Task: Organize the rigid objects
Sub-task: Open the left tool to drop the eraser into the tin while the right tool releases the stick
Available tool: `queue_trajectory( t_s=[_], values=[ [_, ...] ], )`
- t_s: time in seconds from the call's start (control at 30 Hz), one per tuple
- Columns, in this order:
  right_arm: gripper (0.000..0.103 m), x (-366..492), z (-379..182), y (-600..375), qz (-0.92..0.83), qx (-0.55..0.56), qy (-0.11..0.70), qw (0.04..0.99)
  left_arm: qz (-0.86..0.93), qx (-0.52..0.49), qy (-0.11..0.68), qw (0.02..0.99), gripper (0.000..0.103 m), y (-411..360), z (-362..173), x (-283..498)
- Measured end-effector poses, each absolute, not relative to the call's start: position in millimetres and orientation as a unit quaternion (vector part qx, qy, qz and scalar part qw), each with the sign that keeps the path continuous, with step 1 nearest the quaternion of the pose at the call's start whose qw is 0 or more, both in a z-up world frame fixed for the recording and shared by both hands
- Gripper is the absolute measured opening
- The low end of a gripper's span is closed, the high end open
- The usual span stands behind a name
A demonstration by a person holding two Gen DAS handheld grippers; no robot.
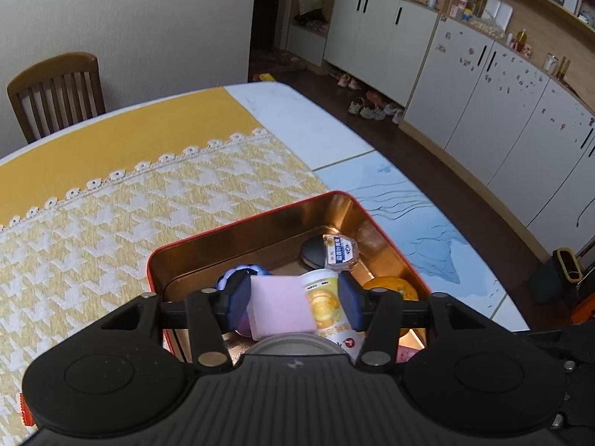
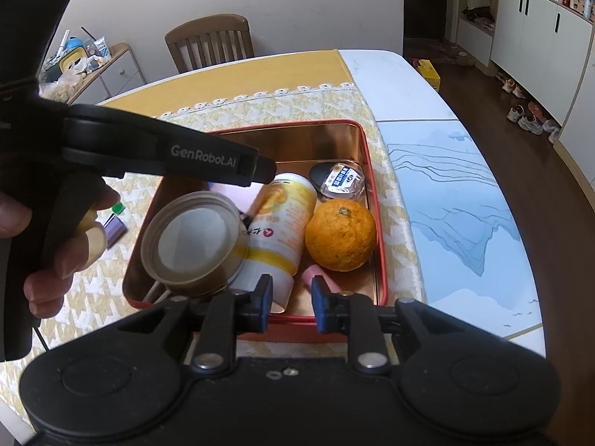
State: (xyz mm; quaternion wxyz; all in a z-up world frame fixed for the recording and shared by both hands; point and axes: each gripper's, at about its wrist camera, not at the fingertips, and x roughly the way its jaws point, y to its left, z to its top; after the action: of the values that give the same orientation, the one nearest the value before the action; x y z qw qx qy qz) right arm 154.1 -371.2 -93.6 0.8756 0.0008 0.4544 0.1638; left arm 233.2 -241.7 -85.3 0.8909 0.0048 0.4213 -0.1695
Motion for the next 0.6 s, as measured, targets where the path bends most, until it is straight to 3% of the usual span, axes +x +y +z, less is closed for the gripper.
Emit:
queue_trajectory(
  t_s=[0.33, 0.6],
  values=[
    [0.029, 143.6, -80.2, -369.8, 0.169, -0.003, 0.438, 0.883, -0.170, -0.004, 0.390, 0.905, 0.061, -224.8, -61.6, 210.1],
    [0.032, 135.9, -66.1, -365.3, 0.182, 0.002, 0.421, 0.888, -0.158, -0.009, 0.370, 0.915, 0.062, -195.8, -45.7, 184.5]
  ],
)
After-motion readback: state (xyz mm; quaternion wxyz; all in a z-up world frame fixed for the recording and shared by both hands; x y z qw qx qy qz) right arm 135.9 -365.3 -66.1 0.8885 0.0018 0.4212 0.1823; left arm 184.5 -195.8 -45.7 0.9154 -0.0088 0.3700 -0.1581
